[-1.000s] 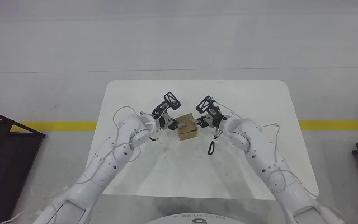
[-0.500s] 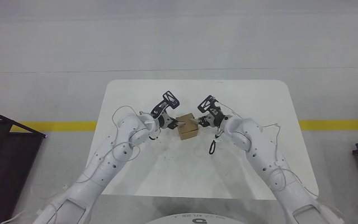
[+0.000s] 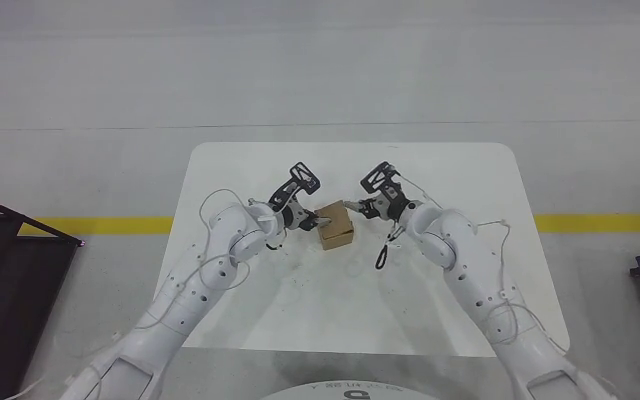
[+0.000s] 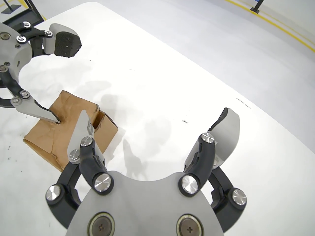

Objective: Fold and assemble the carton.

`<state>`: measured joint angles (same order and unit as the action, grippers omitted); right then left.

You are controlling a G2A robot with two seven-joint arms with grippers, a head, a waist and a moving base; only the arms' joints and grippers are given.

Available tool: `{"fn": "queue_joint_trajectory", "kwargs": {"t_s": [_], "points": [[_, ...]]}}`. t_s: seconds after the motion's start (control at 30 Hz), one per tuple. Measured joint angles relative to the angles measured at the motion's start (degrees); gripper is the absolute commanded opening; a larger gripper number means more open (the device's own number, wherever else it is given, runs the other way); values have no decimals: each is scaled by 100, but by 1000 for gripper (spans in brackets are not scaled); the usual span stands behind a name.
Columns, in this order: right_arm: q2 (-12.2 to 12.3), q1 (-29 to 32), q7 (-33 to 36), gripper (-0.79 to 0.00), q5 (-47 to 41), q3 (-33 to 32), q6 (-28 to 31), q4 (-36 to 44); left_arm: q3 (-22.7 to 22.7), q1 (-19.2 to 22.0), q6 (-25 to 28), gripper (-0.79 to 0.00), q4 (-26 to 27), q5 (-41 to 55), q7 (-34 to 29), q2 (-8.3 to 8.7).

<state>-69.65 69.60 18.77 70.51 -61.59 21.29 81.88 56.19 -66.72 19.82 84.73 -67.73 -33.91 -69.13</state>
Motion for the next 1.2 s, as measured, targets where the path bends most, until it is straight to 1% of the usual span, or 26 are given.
{"fn": "queue_joint_trajectory", "kwargs": {"t_s": [0.17, 0.37, 0.7, 0.83, 0.97, 1.2], "points": [[-80, -279, 97, 0, 45, 283, -6, -302, 32, -17, -43, 0, -13, -21, -35, 4], [-139, -435, 168, 0, 64, 470, 19, -546, 73, -44, -58, 0, -28, -41, -62, 11], [-161, -490, 190, 0, 33, 501, 78, -670, 97, -56, -65, 0, -8, -40, -107, 11], [-150, -445, 23, 0, -41, 394, 37, -604, 101, -54, -58, 0, -10, -28, -105, 9], [-101, -271, -192, 0, -241, 94, -90, -479, 110, -55, -59, 0, -7, -25, -96, 7], [-32, 13, -253, 0, -344, -224, -175, -302, 120, -62, -48, 0, 39, -9, -105, 6]]}}
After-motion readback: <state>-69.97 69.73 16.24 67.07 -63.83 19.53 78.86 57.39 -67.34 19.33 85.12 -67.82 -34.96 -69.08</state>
